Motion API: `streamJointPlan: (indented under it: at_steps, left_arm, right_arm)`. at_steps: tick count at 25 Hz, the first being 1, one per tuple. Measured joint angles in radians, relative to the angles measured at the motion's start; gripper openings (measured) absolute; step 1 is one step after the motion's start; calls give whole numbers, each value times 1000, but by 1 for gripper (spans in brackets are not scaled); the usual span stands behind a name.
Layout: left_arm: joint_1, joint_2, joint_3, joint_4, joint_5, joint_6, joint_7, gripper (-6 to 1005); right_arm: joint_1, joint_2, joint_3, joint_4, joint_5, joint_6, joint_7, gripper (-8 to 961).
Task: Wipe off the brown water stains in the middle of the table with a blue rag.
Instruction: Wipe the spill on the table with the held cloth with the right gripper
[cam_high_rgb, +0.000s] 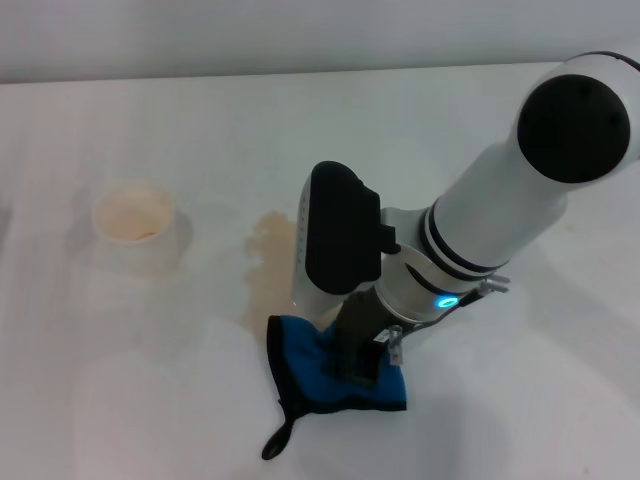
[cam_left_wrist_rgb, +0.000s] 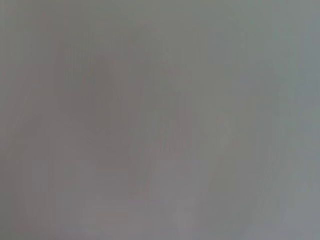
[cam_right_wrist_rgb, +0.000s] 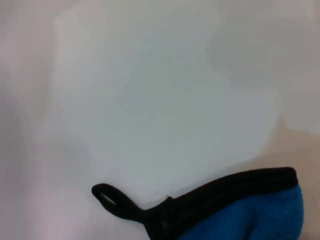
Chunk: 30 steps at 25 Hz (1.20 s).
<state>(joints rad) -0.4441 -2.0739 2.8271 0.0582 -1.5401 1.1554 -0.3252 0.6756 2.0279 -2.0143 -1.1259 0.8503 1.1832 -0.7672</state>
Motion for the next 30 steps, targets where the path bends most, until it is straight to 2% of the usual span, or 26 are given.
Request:
streamJointPlan:
  at_steps: [13,30]
  left_arm:
    - [1,0,0,0,0,1,0,892]
    - [-1,2,0,0,0,1,0,893]
  right_arm:
    - [37,-4,17,82,12,-111,-12,138]
    - [102,-11,222,287,-29,-230,-10,137]
